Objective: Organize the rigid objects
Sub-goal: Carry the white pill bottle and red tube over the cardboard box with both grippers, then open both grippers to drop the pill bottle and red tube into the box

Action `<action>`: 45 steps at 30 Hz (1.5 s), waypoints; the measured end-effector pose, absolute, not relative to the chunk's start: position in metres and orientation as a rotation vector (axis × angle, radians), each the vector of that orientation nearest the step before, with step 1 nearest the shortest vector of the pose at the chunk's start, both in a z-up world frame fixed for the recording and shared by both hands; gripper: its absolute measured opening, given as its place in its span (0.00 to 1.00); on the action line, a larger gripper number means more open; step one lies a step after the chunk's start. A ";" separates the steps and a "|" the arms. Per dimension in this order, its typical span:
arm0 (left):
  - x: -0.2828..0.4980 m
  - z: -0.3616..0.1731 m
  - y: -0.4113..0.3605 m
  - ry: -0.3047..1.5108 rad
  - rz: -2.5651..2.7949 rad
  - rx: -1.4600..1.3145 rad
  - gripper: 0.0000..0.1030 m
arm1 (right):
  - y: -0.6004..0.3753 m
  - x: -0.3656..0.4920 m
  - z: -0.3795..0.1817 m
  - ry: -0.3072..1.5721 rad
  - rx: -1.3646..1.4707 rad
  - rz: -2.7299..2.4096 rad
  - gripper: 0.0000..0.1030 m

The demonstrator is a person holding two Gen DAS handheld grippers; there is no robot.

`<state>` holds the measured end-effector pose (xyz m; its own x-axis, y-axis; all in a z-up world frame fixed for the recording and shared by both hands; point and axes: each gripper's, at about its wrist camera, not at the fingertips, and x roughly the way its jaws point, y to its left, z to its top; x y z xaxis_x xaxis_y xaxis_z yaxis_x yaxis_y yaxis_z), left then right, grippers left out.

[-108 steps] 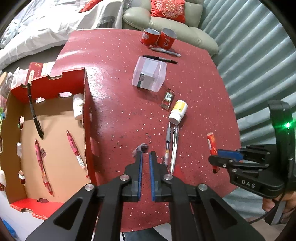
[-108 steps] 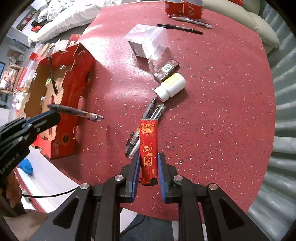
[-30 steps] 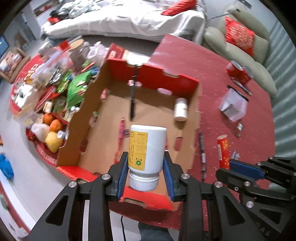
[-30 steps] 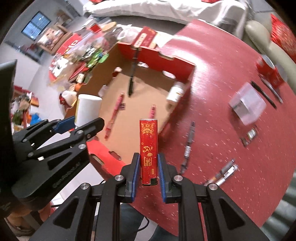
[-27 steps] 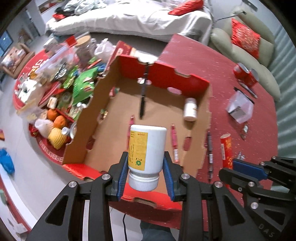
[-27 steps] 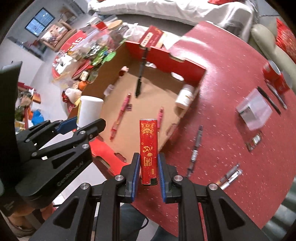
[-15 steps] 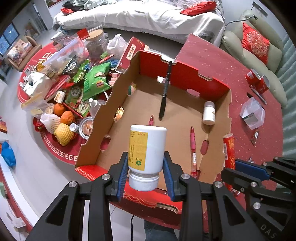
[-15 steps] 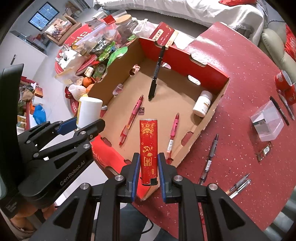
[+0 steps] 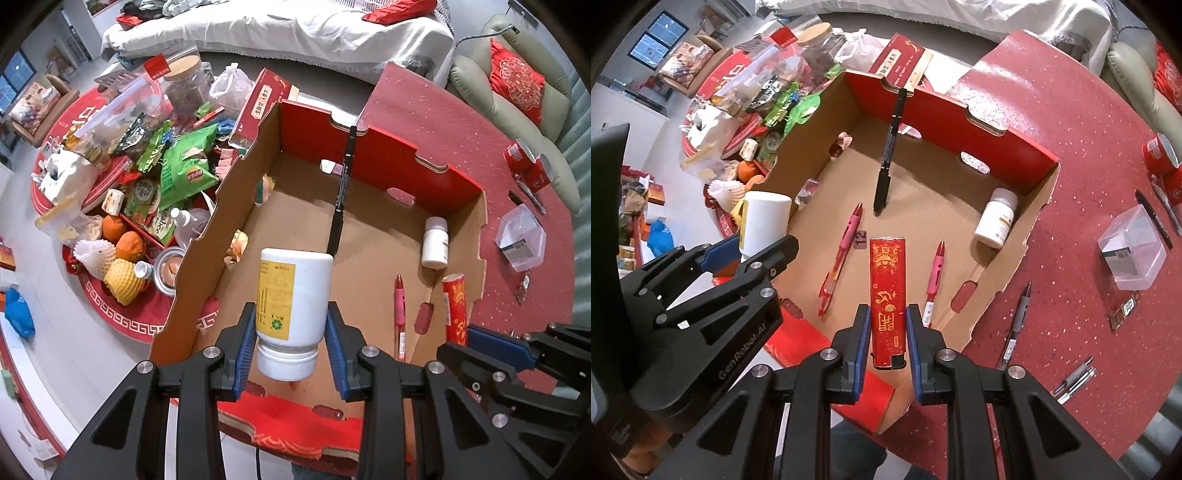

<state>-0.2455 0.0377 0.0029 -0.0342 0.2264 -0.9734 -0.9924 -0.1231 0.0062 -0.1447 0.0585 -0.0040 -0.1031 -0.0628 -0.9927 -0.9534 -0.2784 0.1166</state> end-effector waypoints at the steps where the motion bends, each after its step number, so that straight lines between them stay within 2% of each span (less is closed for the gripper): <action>1: -0.246 0.001 0.039 0.995 1.414 -1.115 0.37 | 0.060 -0.145 -0.005 1.176 -1.403 1.478 0.20; 17: -0.245 -0.032 0.052 1.094 1.356 -1.159 0.39 | 0.072 -0.141 -0.036 1.195 -1.441 1.396 0.20; 18: -0.244 -0.035 0.052 1.111 1.346 -1.157 0.47 | 0.073 -0.140 -0.037 1.196 -1.435 1.395 0.20; 19: -0.243 -0.037 0.052 1.125 1.340 -1.156 0.64 | 0.072 -0.139 -0.037 1.204 -1.427 1.394 0.20; 20: -0.243 -0.038 0.052 1.133 1.342 -1.156 0.73 | 0.072 -0.137 -0.036 1.212 -1.418 1.396 0.22; 21: -0.244 -0.039 0.050 1.139 1.354 -1.151 0.78 | 0.072 -0.135 -0.034 1.212 -1.412 1.394 0.33; 22: -0.245 -0.039 0.049 1.148 1.363 -1.152 0.79 | 0.072 -0.134 -0.033 1.200 -1.412 1.388 0.53; 23: -0.246 -0.042 0.049 1.165 1.364 -1.169 0.80 | 0.072 -0.131 -0.029 1.175 -1.406 1.377 0.64; 24: -0.250 -0.045 0.049 1.167 1.354 -1.199 0.83 | 0.072 -0.126 -0.025 1.153 -1.388 1.372 0.83; 25: -0.252 -0.047 0.048 1.155 1.342 -1.225 0.87 | 0.072 -0.121 -0.018 1.145 -1.354 1.382 0.85; 26: -0.254 -0.047 0.048 1.154 1.342 -1.231 0.91 | 0.071 -0.117 -0.014 1.148 -1.330 1.390 0.85; 27: -0.254 -0.047 0.047 1.159 1.344 -1.235 0.99 | 0.070 -0.110 -0.008 1.158 -1.312 1.388 0.85; 31: -0.244 -0.041 0.038 1.132 1.317 -1.241 1.00 | 0.053 -0.077 0.007 1.163 -1.245 1.347 0.85; 35: -0.217 -0.026 0.030 1.098 1.237 -1.219 1.00 | 0.009 -0.008 0.005 1.264 -1.139 1.166 0.85; 42: -0.123 -0.005 0.006 1.077 0.978 -1.102 1.00 | -0.070 0.096 -0.015 1.476 -0.975 0.844 0.85; 45: -0.076 -0.007 -0.011 1.107 0.867 -1.054 1.00 | -0.090 0.125 -0.015 1.505 -0.922 0.785 0.85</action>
